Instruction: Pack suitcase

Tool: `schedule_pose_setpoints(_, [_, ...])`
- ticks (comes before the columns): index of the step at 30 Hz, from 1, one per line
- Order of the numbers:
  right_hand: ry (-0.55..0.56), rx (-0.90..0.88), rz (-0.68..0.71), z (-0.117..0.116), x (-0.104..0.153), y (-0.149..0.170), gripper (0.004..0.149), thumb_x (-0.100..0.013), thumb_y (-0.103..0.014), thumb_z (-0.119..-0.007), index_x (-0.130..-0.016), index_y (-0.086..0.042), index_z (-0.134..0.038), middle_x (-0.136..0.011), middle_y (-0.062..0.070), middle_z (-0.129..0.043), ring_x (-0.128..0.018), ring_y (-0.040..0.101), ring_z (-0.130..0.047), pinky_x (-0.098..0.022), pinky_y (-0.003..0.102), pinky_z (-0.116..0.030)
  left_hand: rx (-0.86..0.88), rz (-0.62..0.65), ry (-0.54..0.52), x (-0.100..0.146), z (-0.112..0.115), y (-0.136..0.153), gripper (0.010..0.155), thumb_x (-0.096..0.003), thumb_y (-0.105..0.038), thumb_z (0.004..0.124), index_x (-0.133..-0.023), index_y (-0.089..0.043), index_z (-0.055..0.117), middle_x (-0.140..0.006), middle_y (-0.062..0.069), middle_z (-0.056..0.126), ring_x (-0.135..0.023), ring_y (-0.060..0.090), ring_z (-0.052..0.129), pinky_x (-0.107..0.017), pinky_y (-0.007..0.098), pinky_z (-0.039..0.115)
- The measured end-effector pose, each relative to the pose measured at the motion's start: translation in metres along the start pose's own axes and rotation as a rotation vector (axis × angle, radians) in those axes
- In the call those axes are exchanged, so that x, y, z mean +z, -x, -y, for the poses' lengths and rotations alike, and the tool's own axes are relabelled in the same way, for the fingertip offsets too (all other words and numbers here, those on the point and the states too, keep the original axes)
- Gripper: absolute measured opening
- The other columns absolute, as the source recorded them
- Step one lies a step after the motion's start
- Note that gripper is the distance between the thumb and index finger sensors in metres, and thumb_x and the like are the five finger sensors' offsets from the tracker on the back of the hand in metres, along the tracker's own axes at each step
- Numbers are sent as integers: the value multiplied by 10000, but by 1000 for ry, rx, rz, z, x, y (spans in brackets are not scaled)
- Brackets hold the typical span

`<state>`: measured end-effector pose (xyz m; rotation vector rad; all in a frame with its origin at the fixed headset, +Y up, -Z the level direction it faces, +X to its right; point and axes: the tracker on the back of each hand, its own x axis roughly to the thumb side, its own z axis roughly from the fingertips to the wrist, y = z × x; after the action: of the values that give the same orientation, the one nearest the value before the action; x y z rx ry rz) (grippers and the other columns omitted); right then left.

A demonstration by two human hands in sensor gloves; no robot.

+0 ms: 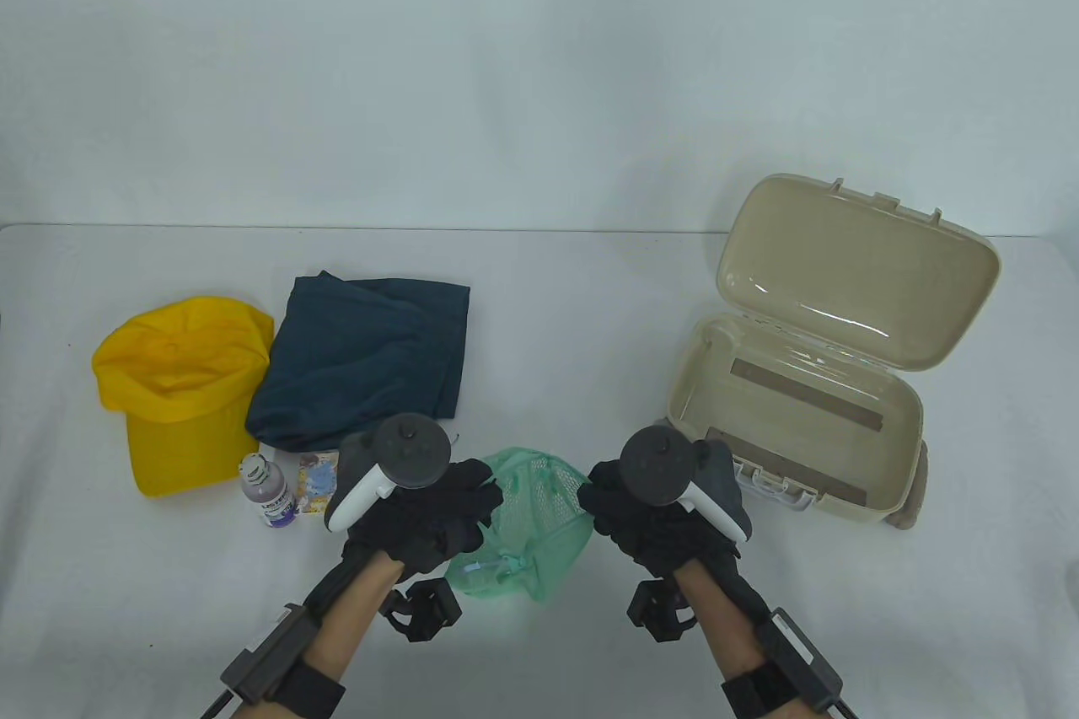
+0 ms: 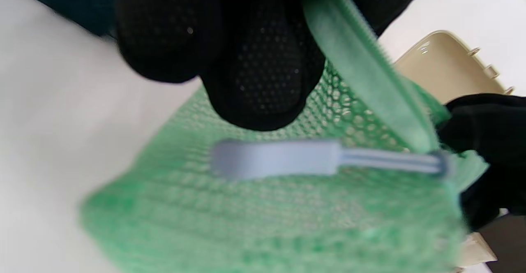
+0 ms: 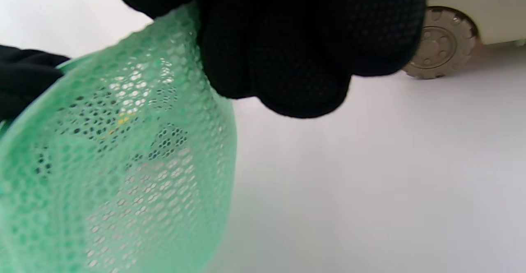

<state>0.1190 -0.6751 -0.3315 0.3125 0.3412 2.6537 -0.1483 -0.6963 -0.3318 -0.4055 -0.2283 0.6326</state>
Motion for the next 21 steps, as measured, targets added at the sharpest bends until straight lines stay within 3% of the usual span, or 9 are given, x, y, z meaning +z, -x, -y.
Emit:
schedule_pose_setpoints(3, [-3, -15, -29, 5, -3, 9, 412, -532, -459, -739, -768, -136, -840, -561, -1, -1014, -414, 170, -1056, -338, 348, -908, -111, -49, -10, 0, -8, 12, 434, -554, -371, 731, -897, -112, 787, -704, 77, 947, -411, 137, 1055, -351, 310, 896])
schedule_pose_setpoints(10, [-40, -107, 2, 2, -1, 2, 413, -537, -465, -734, -764, -138, -842, -550, -6, -1015, -404, 163, -1056, -329, 340, -910, -81, -36, -22, -1, -6, 0, 434, -557, -393, 723, -899, -134, 787, -724, 70, 946, -435, 156, 1057, -367, 323, 893])
schedule_pose_setpoints(14, [-37, -104, 20, -3, 2, -8, 415, -536, -470, -732, -758, -138, -844, -542, -11, -1015, -392, 157, -1057, -321, 334, -912, -65, 7, -29, 4, -10, -16, 610, -520, -528, 717, -981, -130, 722, -842, 109, 893, -543, 215, 1036, -405, 344, 878])
schedule_pose_setpoints(17, [-32, -84, 25, -6, 3, -12, 418, -535, -474, -732, -756, -138, -844, -538, -16, -1015, -390, 152, -1057, -317, 330, -913, -107, 42, -91, 17, -25, -30, 673, -511, -560, 715, -1032, -136, 669, -917, 124, 845, -611, 239, 1014, -431, 363, 867])
schedule_pose_setpoints(21, [-33, -71, 29, -7, 3, -12, 418, -535, -474, -731, -759, -140, -842, -540, -16, -1014, -394, 152, -1056, -320, 330, -912, -258, 41, -276, 51, -68, -48, 688, -510, -559, 720, -1058, -148, 647, -948, 119, 827, -638, 241, 1006, -445, 369, 864])
